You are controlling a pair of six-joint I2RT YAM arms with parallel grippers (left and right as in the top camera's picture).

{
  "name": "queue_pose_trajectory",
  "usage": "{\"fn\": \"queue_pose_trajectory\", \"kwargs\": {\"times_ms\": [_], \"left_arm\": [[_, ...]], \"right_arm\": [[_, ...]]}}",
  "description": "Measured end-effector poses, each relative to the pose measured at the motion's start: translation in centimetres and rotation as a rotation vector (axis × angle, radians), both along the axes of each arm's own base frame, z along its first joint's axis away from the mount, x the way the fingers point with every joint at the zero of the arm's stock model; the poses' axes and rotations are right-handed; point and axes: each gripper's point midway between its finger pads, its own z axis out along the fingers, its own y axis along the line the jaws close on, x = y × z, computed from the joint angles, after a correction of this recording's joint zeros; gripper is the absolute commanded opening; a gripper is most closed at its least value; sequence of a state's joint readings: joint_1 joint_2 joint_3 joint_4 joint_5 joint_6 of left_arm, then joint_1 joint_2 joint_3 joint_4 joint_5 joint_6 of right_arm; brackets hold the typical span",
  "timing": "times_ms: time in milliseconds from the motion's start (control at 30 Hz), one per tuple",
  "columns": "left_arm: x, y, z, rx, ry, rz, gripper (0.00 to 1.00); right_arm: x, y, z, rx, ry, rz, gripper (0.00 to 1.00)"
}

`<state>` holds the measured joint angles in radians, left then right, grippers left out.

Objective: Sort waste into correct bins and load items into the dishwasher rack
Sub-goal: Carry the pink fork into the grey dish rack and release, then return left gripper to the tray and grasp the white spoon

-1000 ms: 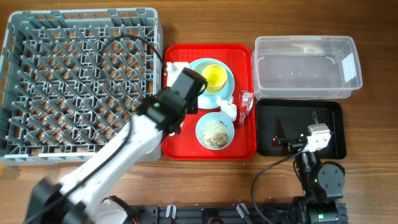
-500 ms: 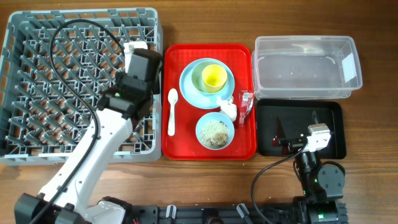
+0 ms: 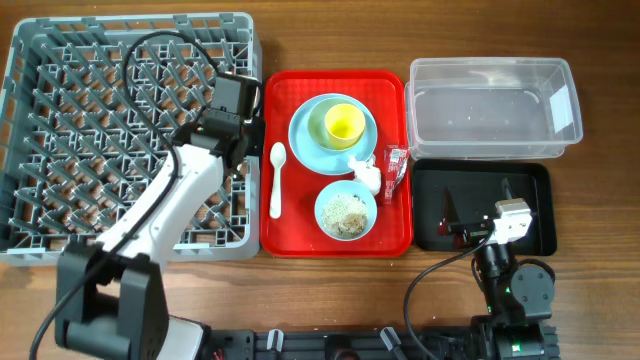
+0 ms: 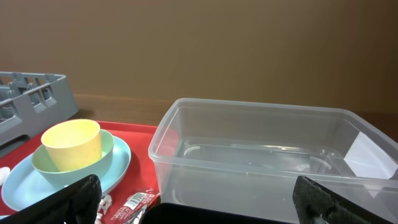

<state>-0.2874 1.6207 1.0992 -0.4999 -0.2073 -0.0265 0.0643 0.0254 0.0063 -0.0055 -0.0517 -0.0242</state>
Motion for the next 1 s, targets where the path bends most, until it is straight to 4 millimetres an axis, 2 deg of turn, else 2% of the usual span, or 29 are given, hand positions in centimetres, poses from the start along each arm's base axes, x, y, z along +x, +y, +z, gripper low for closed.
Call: {"fn": "queue_pose_trajectory", "kwargs": {"times_ms": [100, 267, 300, 333, 400, 467, 633, 700, 767, 800, 833, 867, 900, 933, 1000], "left_arm": [[0.2, 0.3, -0.9, 0.004, 0.017, 0.009, 0.08], [0.3, 0.8, -1.5, 0.0, 0.029, 0.043, 0.36], [0.3, 1.0, -1.5, -0.002, 0.027, 0.05, 0.38], [0.4, 1.2, -1.5, 0.002, 0.027, 0.056, 0.38], [0.4, 1.4, -1.5, 0.0, 0.026, 0.062, 0.31], [0.4, 1.4, -1.5, -0.004, 0.026, 0.064, 0.28], [0.3, 1.2, -0.7, -0.039, 0.009, 0.095, 0.25], [0.1, 1.0, 1.2, -0.075, -0.033, 0.118, 0.25], [-0.6, 0.5, 5.0, -0.137, -0.113, 0.131, 0.26], [-1.1, 0.2, 6.9, -0.171, -0.152, 0.131, 0.31], [-2.3, -0.3, 9.2, -0.222, -0.184, 0.121, 0.32], [-3.2, -0.9, 10.5, -0.258, -0.199, 0.11, 0.26], [-3.8, -1.2, 11.3, -0.28, -0.206, 0.098, 0.06], [-5.0, -2.0, 12.3, -0.321, -0.202, 0.067, 0.04], [-6.8, -3.2, 12.9, -0.37, -0.175, 0.029, 0.04]], "right_arm": [[0.0, 0.0, 0.0, 0.0, 0.0, 0.0, 1.0], [0.0, 0.0, 0.0, 0.0, 0.0, 0.0, 1.0], [0.0, 0.0, 0.0, 0.0, 0.0, 0.0, 1.0], [0.0, 0.0, 0.0, 0.0, 0.0, 0.0, 1.0], [0.0, 0.0, 0.0, 0.0, 0.0, 0.0, 1.0], [0.0, 0.0, 0.0, 0.0, 0.0, 0.0, 1.0], [0.0, 0.0, 0.0, 0.0, 0.0, 0.0, 1.0], [0.0, 0.0, 0.0, 0.0, 0.0, 0.0, 1.0], [0.0, 0.0, 0.0, 0.0, 0.0, 0.0, 1.0], [0.0, 0.0, 0.0, 0.0, 0.0, 0.0, 1.0], [0.0, 0.0, 0.0, 0.0, 0.0, 0.0, 1.0], [0.0, 0.0, 0.0, 0.0, 0.0, 0.0, 1.0], [0.0, 0.0, 0.0, 0.0, 0.0, 0.0, 1.0], [0.0, 0.0, 0.0, 0.0, 0.0, 0.0, 1.0], [0.0, 0.0, 0.0, 0.0, 0.0, 0.0, 1.0]]}}
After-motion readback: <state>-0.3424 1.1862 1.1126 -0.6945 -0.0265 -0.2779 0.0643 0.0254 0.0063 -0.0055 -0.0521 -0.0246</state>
